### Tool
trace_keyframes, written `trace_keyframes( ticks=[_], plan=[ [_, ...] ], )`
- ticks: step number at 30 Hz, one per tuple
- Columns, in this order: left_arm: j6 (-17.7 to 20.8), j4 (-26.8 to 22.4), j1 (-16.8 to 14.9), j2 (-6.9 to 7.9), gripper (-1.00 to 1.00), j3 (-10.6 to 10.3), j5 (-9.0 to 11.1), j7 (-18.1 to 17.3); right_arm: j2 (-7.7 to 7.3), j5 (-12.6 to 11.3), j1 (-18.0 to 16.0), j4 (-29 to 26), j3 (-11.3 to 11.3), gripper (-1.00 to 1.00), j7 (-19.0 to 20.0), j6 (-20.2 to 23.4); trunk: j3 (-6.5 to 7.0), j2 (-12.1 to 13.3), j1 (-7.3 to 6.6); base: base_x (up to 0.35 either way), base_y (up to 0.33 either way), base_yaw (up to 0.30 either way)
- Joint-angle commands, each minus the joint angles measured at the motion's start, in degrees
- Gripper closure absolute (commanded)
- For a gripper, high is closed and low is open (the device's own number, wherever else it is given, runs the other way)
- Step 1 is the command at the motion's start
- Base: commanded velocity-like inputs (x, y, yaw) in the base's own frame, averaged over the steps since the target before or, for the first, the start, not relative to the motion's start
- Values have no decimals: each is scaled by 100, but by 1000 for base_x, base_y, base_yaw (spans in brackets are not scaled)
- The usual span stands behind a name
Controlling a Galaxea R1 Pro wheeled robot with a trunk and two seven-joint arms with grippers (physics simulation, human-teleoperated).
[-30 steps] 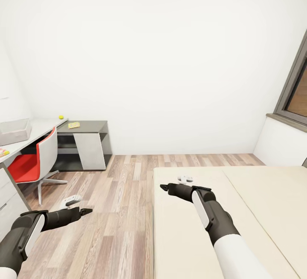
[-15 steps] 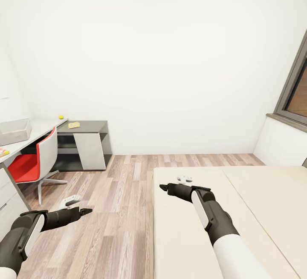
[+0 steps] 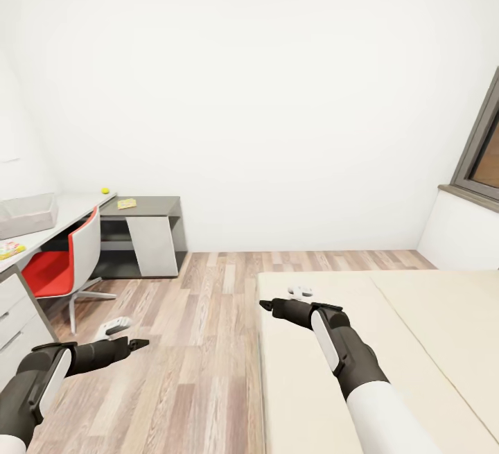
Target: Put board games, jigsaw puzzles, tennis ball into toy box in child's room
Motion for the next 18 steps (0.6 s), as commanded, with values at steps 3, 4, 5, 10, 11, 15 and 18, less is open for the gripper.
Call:
trace_keyframes(
  ticks=[3,4,5,10,11,15,18],
  plan=[
    [46,0,-5,4,-100,8,52,13,2,-25,-5,-5,-4,-100,-5,33,-14,-14,4,0,274,0],
    [46,0,-5,5,-100,9,52,14,2,-25,-5,-5,-4,-100,-5,31,-14,-14,4,0,276,0],
    [46,0,-5,7,-100,11,52,14,2,-24,-5,-5,-4,-100,-5,30,-14,-14,4,0,277,0],
    [46,0,-5,9,-100,14,52,12,2,-21,-5,-5,-4,-100,-5,25,-14,-14,4,0,278,0],
    [46,0,-5,10,-100,14,52,12,2,-21,-5,-5,-4,-100,-5,23,-14,-14,4,0,278,0],
    [46,0,-5,10,-100,14,52,14,8,-21,-5,-5,-4,-100,-5,22,-14,-14,4,0,278,0],
    [46,0,-5,10,-100,14,52,14,10,-21,-5,-5,-4,-100,-5,17,-14,-14,4,0,278,0]
  ],
)
